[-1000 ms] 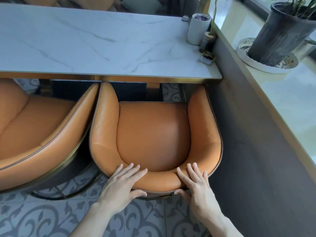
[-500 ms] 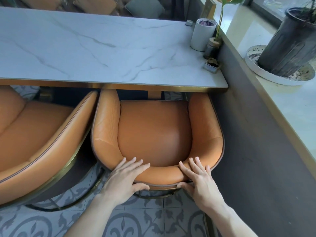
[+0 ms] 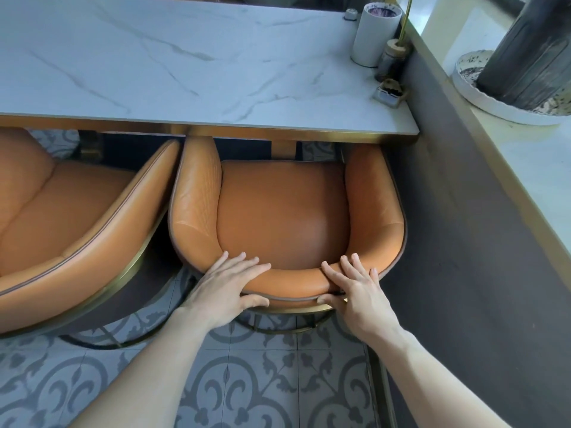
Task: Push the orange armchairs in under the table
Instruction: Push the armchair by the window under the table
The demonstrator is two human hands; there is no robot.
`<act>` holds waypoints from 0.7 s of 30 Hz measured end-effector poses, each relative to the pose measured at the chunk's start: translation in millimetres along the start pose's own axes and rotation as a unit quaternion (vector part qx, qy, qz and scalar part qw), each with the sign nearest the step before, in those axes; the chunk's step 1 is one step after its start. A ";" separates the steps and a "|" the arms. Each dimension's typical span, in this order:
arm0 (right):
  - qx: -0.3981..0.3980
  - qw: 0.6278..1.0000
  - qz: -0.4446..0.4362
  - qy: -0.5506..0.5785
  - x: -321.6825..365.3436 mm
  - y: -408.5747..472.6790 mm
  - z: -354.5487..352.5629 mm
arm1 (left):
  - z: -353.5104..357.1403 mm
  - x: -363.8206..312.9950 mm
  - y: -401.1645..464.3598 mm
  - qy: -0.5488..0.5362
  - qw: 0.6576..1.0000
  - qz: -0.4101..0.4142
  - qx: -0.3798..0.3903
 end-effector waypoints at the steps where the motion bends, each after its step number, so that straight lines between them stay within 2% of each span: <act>1: 0.008 1.000 0.003 0.000 1.5 0.1 -1.2 | 0.0 -0.8 -0.6 0.008 1.000 -0.006 0.005; 6: 0.021 1.000 0.005 -0.005 2.8 -0.3 -4.0 | 0.2 -22.6 -15.6 0.048 0.995 -0.080 -0.022; 10: 0.012 0.999 0.002 -0.047 5.9 -1.3 -6.6 | -8.4 -45.5 -69.0 0.026 0.996 -0.079 -0.018; 14: 0.058 0.986 0.075 -0.137 25.4 -17.4 -5.7 | -46.9 -29.6 -142.6 0.039 0.993 -0.115 -0.011; 16: 0.051 0.987 0.090 -0.119 53.6 -37.4 -9.0 | -67.5 -16.3 -176.4 0.041 0.990 -0.134 -0.014; 21: 0.073 0.991 0.026 -0.113 159.5 -88.3 -11.3 | -110.0 20.1 -252.4 0.015 0.985 -0.170 -0.031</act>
Point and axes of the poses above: each hand's wrist, its own y-axis towards the middle knuckle, its own z-axis out of the palm, x = y × z, the point moved 7 cm from there along y, towards the middle knuckle, and after that the axes turned 11 degrees about z, right-handed, at the moved point
